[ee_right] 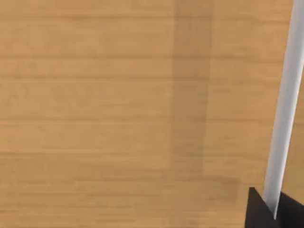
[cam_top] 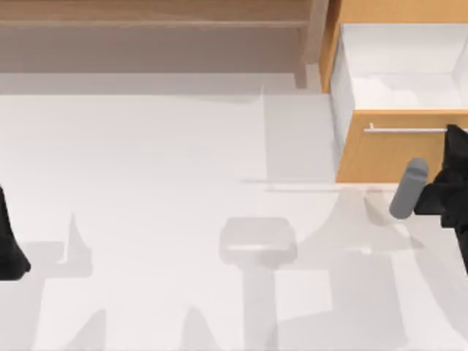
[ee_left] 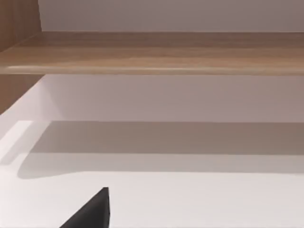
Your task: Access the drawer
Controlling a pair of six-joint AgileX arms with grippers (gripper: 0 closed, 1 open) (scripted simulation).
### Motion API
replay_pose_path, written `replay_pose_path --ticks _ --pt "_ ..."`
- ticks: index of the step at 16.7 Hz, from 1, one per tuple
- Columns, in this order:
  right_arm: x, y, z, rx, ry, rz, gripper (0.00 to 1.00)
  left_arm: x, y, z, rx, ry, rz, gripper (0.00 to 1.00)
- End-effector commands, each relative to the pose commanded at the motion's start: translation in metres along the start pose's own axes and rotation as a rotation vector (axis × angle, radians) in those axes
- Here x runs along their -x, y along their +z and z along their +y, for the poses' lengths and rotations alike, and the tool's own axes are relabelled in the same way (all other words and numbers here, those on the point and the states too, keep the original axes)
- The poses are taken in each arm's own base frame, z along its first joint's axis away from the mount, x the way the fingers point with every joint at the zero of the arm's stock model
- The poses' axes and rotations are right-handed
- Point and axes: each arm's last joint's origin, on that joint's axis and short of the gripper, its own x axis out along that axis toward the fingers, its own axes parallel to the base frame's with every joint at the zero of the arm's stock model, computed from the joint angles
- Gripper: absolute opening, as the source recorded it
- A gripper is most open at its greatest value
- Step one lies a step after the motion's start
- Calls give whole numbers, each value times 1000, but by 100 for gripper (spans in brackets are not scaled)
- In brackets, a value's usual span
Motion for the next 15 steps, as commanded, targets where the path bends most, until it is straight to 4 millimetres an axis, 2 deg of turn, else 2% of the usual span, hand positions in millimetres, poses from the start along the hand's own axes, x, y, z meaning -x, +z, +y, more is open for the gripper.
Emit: replay_pose_path --ticks 2,6,15 --pt "8 0 -1 -2 -3 0 0 0 0 0 0 0 0 100" --pt "8 0 -1 -3 -4 0 0 0 0 0 0 0 0 100" --pt "8 0 -1 -3 -4 0 68 0 0 0 0 0 0 100"
